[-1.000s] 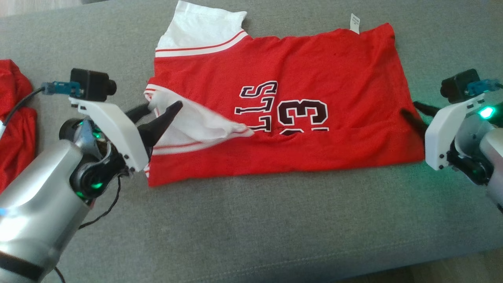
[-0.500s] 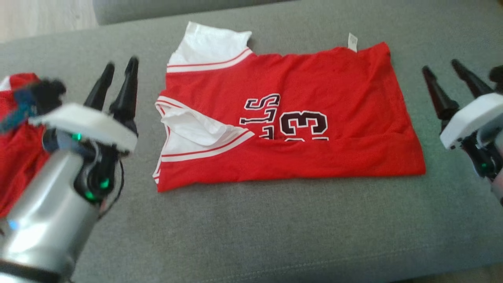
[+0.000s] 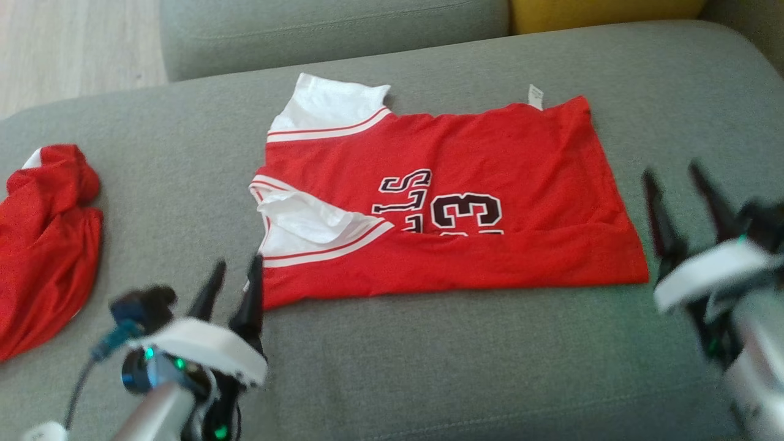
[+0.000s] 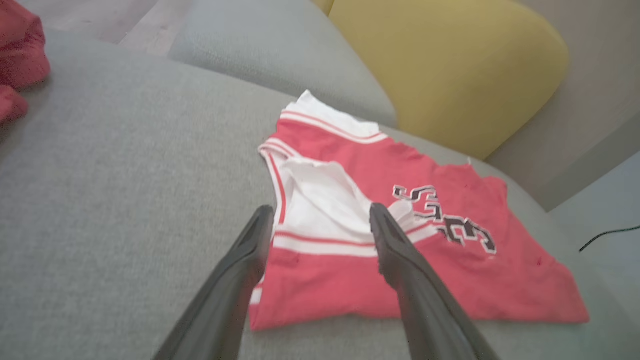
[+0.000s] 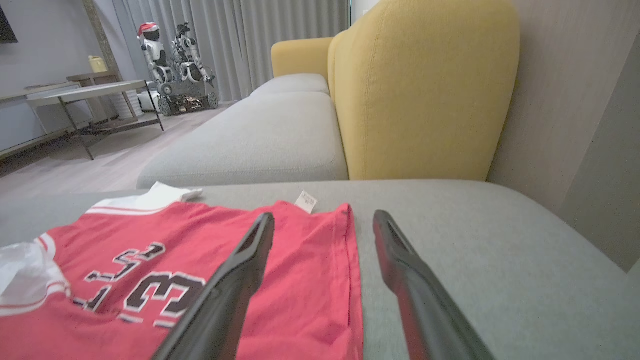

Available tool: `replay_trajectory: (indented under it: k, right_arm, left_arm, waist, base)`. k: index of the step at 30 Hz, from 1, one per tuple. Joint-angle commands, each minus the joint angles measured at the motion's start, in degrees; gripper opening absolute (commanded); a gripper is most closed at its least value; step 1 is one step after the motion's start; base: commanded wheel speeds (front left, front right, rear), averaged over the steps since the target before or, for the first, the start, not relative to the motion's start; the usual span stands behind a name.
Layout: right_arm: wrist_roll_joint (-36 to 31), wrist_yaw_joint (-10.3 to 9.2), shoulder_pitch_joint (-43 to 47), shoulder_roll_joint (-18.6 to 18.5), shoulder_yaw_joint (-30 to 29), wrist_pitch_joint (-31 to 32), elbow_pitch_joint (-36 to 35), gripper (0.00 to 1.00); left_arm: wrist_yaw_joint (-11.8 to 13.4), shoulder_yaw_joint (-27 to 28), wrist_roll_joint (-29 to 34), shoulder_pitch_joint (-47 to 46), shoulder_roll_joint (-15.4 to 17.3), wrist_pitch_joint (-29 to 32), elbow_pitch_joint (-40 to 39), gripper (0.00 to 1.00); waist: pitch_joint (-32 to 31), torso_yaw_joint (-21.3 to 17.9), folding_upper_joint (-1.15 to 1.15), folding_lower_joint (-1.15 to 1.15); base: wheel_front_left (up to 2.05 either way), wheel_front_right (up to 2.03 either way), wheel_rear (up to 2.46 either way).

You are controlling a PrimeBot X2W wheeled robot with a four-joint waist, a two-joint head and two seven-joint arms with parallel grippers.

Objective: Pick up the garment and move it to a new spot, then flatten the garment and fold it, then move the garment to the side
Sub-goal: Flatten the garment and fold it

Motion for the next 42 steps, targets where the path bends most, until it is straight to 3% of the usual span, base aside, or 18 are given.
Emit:
replay_trajectory:
  k: [1,7,12,19,23,26,27,28,29,34,42]
  right_arm:
    - [-3.1,0.11,3.1,1.3,-2.0,-0.8,-3.4,1.00]
    - [-8.7,0.11,7.6,5.3,-6.5,0.3,-8.7,1.00]
    - [-10.8,0.11,9.1,6.6,-8.7,2.1,-12.5,1.00]
    - [-12.1,0.11,10.4,7.7,-10.5,3.5,-15.7,1.00]
    - [-12.7,0.11,10.8,8.2,-11.7,3.9,-17.1,1.00]
    - [-13.4,0.11,11.0,8.4,-12.8,4.1,-17.8,1.00]
    - [-13.8,0.11,11.1,8.4,-13.2,4.1,-17.9,1.00]
    - [-14.0,0.11,11.2,8.6,-13.9,4.1,-18.0,1.00]
    - [-14.3,0.11,11.3,8.9,-14.6,4.3,-18.0,1.00]
    - [-15.4,0.11,11.7,10.9,-17.4,6.4,-16.9,1.00]
    - [-15.6,0.11,11.4,14.9,-20.2,10.8,-13.4,1.00]
  left_arm:
    - [0.6,1.5,2.4,-2.1,0.4,-0.5,-0.2,1.00]
    - [2.2,0.0,6.3,-3.1,-0.9,-0.5,5.7,1.00]
    - [5.5,-1.3,8.7,-5.6,-1.0,1.3,11.8,1.00]
    - [7.7,-3.2,11.1,-8.5,-0.6,4.0,18.3,1.00]
    - [7.6,-4.6,11.8,-9.8,-0.8,6.3,21.9,1.00]
    - [6.0,-5.7,11.9,-10.4,-1.1,7.0,23.2,1.00]
    - [5.3,-6.0,11.6,-10.4,-1.3,7.4,23.7,0.72]
    - [4.6,-6.2,11.5,-10.5,-1.4,7.7,24.0,0.18]
    - [4.0,-6.3,11.3,-10.7,-1.5,7.7,24.2,0.00]
    - [2.5,-5.6,10.6,-11.7,-1.8,4.9,23.7,0.00]
    - [2.6,-2.4,11.6,-12.8,-1.4,-0.1,17.3,0.00]
  waist:
    - [-0.3,-0.7,0.00,0.00]
    - [-0.2,-2.4,0.00,0.00]
    - [0.3,-3.6,0.00,0.00]
    - [1.1,-5.0,0.00,0.00]
    - [1.5,-5.6,0.00,0.00]
    - [1.8,-6.0,0.00,0.00]
    - [1.8,-6.0,0.00,0.00]
    - [1.9,-6.0,0.00,0.00]
    - [1.9,-6.0,0.00,0.00]
    - [2.2,-5.3,0.00,0.00]
    - [3.2,-3.0,0.00,0.00]
  base:
    - [0.00,0.00,0.00]
    - [0.00,0.00,0.00]
    - [0.00,0.00,0.00]
    - [0.00,0.00,0.00]
    - [0.00,0.00,0.00]
    - [0.00,0.00,0.00]
    - [0.00,0.00,0.00]
    - [0.00,0.00,0.00]
    - [0.00,0.00,0.00]
    - [0.00,0.00,0.00]
    - [0.00,0.00,0.00]
